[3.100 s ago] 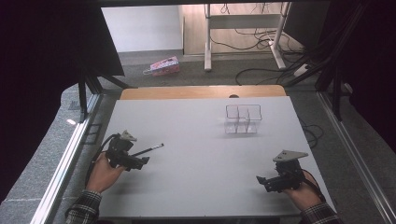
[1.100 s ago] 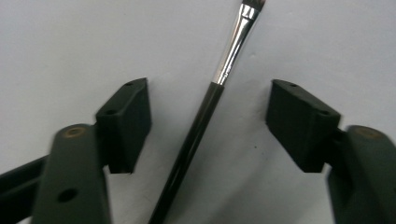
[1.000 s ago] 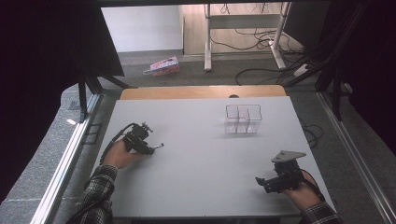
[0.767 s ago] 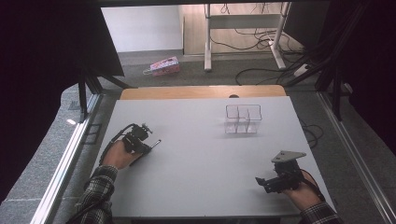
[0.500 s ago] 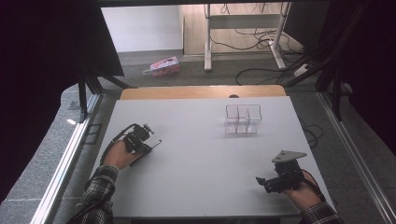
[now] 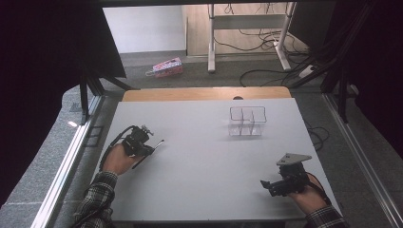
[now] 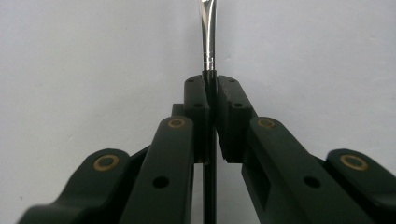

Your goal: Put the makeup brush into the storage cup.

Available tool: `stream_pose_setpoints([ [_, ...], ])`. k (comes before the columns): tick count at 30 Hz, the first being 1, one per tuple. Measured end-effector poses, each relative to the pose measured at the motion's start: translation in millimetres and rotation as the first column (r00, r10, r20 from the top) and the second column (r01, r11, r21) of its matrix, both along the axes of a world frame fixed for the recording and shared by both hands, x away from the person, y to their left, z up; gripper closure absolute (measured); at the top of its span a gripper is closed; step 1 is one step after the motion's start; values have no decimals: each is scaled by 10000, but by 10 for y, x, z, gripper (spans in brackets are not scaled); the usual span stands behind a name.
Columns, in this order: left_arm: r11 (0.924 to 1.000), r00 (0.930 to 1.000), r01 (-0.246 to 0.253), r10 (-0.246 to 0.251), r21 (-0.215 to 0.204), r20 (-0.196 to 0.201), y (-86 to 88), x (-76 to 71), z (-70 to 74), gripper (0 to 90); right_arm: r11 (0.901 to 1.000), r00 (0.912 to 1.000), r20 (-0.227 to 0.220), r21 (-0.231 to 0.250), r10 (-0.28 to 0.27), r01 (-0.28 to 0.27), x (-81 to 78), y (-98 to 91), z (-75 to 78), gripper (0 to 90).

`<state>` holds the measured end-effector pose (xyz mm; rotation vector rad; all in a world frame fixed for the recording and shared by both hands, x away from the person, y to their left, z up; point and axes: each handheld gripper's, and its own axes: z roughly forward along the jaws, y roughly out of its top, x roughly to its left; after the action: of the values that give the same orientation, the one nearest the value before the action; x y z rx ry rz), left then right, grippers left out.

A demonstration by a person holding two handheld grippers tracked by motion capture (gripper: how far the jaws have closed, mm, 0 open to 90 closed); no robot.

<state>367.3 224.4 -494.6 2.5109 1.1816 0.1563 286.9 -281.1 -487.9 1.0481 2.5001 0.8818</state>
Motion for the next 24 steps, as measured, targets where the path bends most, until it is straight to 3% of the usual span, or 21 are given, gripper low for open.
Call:
stream_pose_setpoints([
  [5,9995,9999,-3,7,-310,133,-3,-43,23,841,10000,10000,-7,1,-2,2,0,-1,0,2],
  [11,9975,9969,246,-195,-658,768,-48,-142,89,841,10000,10000,-9,-58,24,-24,2,9,-6,2],
  [24,9920,9915,435,-283,-1186,1269,-126,-289,114,841,10000,10000,79,66,-24,24,0,1,6,13],
])
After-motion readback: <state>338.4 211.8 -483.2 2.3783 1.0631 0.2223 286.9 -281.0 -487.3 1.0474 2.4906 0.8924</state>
